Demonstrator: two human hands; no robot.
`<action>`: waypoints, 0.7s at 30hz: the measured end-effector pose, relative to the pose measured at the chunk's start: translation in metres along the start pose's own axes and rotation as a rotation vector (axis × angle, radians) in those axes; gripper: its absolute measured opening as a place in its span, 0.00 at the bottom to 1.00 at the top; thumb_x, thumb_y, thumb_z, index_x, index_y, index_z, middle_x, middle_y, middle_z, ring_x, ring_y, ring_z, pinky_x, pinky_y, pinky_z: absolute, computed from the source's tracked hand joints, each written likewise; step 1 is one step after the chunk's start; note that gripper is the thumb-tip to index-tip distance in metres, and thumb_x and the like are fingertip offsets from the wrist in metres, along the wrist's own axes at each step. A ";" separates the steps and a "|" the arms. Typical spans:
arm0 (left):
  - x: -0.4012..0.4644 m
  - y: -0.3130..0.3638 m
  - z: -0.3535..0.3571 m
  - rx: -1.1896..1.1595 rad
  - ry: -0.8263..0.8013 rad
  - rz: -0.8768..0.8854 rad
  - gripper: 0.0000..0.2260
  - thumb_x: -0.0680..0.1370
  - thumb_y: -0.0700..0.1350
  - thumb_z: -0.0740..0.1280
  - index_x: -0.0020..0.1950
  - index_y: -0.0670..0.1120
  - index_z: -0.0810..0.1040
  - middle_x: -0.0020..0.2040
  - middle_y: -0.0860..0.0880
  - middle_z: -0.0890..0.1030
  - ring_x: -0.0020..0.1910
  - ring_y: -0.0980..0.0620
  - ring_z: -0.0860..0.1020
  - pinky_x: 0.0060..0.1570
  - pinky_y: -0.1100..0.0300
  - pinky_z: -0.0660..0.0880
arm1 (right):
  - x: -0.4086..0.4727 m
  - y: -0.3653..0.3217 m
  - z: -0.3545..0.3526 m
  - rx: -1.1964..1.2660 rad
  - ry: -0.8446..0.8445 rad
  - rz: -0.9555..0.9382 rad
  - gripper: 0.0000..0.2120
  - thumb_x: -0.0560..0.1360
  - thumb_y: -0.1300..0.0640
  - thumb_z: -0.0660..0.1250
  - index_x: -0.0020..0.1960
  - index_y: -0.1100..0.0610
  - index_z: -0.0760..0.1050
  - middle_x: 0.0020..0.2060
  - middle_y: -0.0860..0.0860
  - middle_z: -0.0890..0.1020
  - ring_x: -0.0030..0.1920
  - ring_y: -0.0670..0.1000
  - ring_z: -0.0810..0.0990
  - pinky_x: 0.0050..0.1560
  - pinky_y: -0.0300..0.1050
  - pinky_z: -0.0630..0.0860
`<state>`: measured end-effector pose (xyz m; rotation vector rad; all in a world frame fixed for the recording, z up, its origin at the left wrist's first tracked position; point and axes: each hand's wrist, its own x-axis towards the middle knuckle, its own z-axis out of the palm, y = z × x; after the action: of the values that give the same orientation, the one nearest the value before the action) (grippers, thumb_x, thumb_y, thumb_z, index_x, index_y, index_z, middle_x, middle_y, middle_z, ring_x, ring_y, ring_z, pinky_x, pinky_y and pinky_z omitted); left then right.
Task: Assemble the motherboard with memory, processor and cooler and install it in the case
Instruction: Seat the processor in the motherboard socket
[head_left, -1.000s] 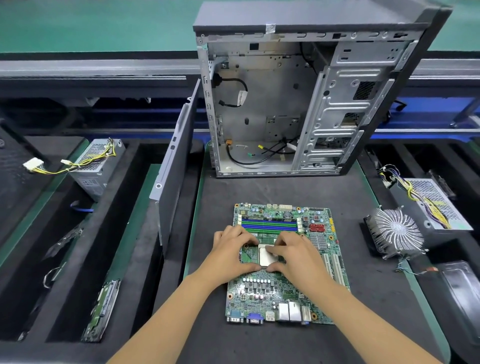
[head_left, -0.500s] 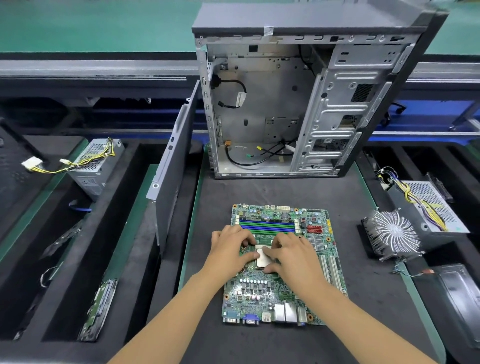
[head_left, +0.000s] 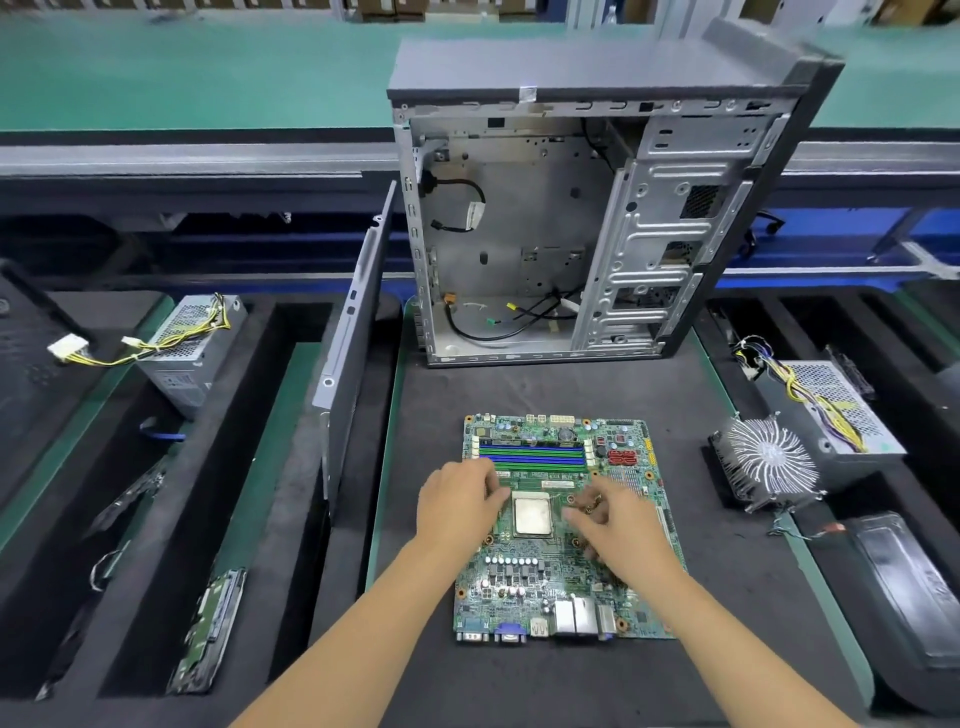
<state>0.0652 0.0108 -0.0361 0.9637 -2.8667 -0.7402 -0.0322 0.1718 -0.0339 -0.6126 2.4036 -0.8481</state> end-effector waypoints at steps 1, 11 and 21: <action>0.001 0.003 -0.003 0.017 -0.034 -0.042 0.10 0.77 0.55 0.67 0.40 0.50 0.77 0.35 0.54 0.77 0.42 0.51 0.78 0.43 0.57 0.75 | 0.003 -0.001 -0.001 0.034 -0.051 0.081 0.10 0.74 0.52 0.71 0.45 0.58 0.74 0.32 0.54 0.82 0.26 0.49 0.80 0.28 0.41 0.76; 0.035 0.010 -0.013 -0.050 -0.482 -0.215 0.17 0.73 0.56 0.71 0.44 0.41 0.84 0.37 0.50 0.85 0.28 0.54 0.74 0.47 0.56 0.79 | 0.039 -0.027 0.006 0.021 -0.345 0.377 0.23 0.74 0.43 0.68 0.38 0.64 0.77 0.26 0.55 0.82 0.29 0.51 0.84 0.23 0.36 0.74; 0.061 0.017 -0.002 0.097 -0.602 -0.286 0.14 0.72 0.53 0.74 0.37 0.45 0.74 0.23 0.53 0.79 0.15 0.60 0.71 0.30 0.64 0.71 | 0.048 -0.056 0.006 -0.197 -0.517 0.509 0.27 0.80 0.44 0.57 0.36 0.66 0.75 0.20 0.53 0.78 0.20 0.46 0.79 0.18 0.34 0.71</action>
<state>0.0068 -0.0135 -0.0341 1.3923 -3.3260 -1.0839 -0.0523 0.1025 -0.0152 -0.2240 2.0284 -0.2032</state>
